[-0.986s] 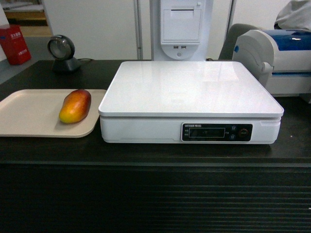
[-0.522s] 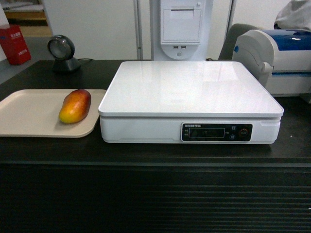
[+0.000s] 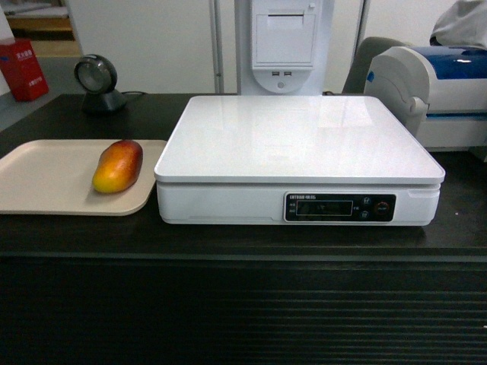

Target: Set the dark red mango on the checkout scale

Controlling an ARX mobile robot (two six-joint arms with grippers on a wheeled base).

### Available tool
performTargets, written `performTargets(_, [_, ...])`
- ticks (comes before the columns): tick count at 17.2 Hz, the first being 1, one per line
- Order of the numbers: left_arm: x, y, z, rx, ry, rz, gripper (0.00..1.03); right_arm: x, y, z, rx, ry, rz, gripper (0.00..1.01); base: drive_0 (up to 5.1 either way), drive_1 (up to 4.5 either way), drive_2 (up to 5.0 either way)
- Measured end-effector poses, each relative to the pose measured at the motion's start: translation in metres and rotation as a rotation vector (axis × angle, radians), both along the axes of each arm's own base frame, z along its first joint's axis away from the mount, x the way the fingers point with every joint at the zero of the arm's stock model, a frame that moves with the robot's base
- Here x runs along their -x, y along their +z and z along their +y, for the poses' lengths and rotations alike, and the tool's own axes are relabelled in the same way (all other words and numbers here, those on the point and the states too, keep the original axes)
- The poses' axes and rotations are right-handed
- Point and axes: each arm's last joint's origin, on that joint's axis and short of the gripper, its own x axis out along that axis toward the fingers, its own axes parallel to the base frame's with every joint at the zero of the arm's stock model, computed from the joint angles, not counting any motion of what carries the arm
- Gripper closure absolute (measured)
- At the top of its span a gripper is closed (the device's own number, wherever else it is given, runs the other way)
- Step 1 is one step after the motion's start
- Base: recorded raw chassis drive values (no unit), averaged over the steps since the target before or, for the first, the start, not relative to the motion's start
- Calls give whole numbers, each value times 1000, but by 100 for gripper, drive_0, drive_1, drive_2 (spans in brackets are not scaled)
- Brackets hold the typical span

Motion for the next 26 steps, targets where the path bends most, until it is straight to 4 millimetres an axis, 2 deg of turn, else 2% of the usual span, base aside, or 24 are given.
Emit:
performTargets(2, [-5, 4, -8, 2, 3, -10, 5, 0, 0, 0, 0, 0, 0, 3, 0, 0, 0])
performTargets(5, [-25, 5, -19, -7, -32, 3, 5, 0, 0, 0, 0, 0, 0, 3, 0, 0, 0])
performTargets(7, [-45, 12, -22, -17, -61, -5, 5, 0, 0, 0, 0, 0, 0, 3, 0, 0, 0])
performTargets(11, [-109, 19, -16, -31, -107, 34, 5, 0, 0, 0, 0, 0, 0, 3, 0, 0, 0])
performTargets(12, [-114, 18, -16, -34, -116, 43, 5, 0, 0, 0, 0, 0, 0, 3, 0, 0, 0])
performTargets(16, [-231, -3, 5, -69, -188, 281, 5, 0, 0, 0, 0, 0, 0, 3, 0, 0, 0])
performTargets(17, [-256, -13, 9, -77, -205, 338, 5, 0, 0, 0, 0, 0, 0, 3, 0, 0, 0])
performTargets(19, [-295, -30, 19, -86, -222, 436, 5, 0, 0, 0, 0, 0, 0, 3, 0, 0, 0])
performTargets(22, [-335, -32, 29, -91, -252, 508, 5, 0, 0, 0, 0, 0, 0, 3, 0, 0, 0])
performTargets(26, [-359, -39, 36, -65, -282, 562, 5, 0, 0, 0, 0, 0, 0, 3, 0, 0, 0])
